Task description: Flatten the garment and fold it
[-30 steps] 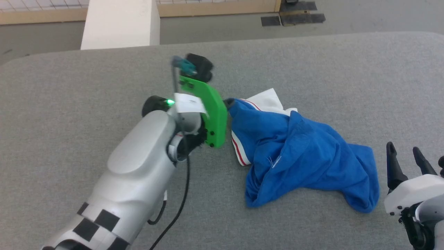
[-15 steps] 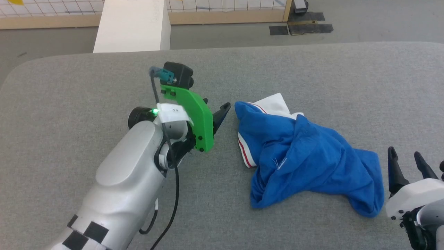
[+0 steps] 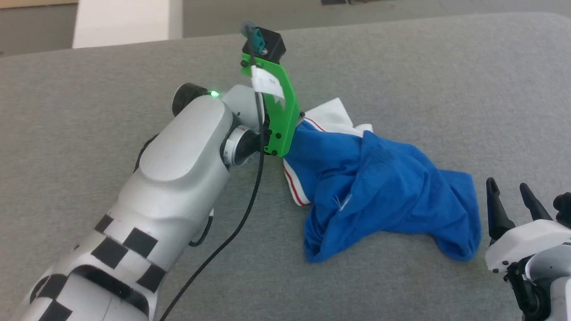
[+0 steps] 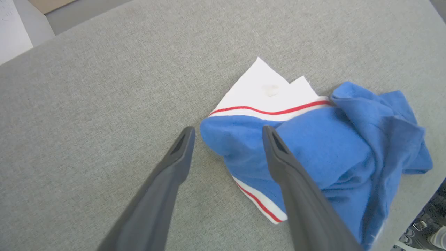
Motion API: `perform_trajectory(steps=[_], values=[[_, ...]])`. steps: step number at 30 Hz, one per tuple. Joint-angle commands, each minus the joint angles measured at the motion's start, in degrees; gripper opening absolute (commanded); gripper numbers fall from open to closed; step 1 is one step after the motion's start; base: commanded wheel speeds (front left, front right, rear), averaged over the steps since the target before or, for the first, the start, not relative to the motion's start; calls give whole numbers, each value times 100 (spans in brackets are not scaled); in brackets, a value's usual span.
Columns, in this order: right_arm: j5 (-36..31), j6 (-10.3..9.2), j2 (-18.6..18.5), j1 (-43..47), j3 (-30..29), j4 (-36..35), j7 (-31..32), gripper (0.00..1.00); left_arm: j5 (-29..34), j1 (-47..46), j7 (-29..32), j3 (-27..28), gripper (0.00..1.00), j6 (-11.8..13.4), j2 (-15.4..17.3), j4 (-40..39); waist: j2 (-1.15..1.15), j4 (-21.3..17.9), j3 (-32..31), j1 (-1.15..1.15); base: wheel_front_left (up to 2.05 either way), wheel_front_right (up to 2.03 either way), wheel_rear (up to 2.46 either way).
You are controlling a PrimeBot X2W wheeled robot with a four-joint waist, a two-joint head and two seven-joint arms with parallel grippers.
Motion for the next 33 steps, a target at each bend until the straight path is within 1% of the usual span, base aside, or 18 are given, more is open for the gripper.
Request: perform_trajectory(steps=[1, 7, 12, 17, 18, 19, 20, 27, 33], values=[[41, -6, 2, -119, 11, 26, -58, 100, 100, -143, 84, -46, 100, -37, -20, 92, 0, -225, 214, 0, 0, 0, 0], [56, -6, 2, -177, 60, 97, -126, 100, 157, -349, 426, -227, 100, -25, -121, 484, 0, -356, 385, 0, 0, 0, 0], [63, -6, 2, -247, 105, 140, -171, 100, 288, -375, 738, -499, 100, -58, -140, 762, 0, -381, 492, 0, 0, 0, 0], [42, -6, 2, -330, 124, 191, -202, 100, 291, -271, 1040, -733, 100, -175, -213, 931, 0, -350, 556, 0, 0, 0, 0], [38, -6, 2, -344, 131, 205, -207, 100, 252, -235, 1092, -746, 76, -193, -236, 960, 0, -341, 559, 0, 0, 0, 0], [34, -6, 2, -353, 136, 214, -211, 100, 257, -226, 1113, -781, 2, -219, -246, 968, 0, -333, 561, 0, 0, 0, 0], [33, -6, 2, -360, 141, 222, -214, 100, 246, -215, 1105, -795, 0, -248, -255, 967, 0, -325, 564, 0, 0, 0, 0], [21, -6, 2, -352, 138, 266, -239, 100, 81, -176, 828, -733, 0, -423, -302, 921, 0, -221, 513, 0, 0, 0, 0], [-16, -6, 2, -300, 99, 294, -236, 100, -128, -155, 402, -558, 0, -547, -284, 812, 0, -72, 301, 0, 0, 0, 0]])
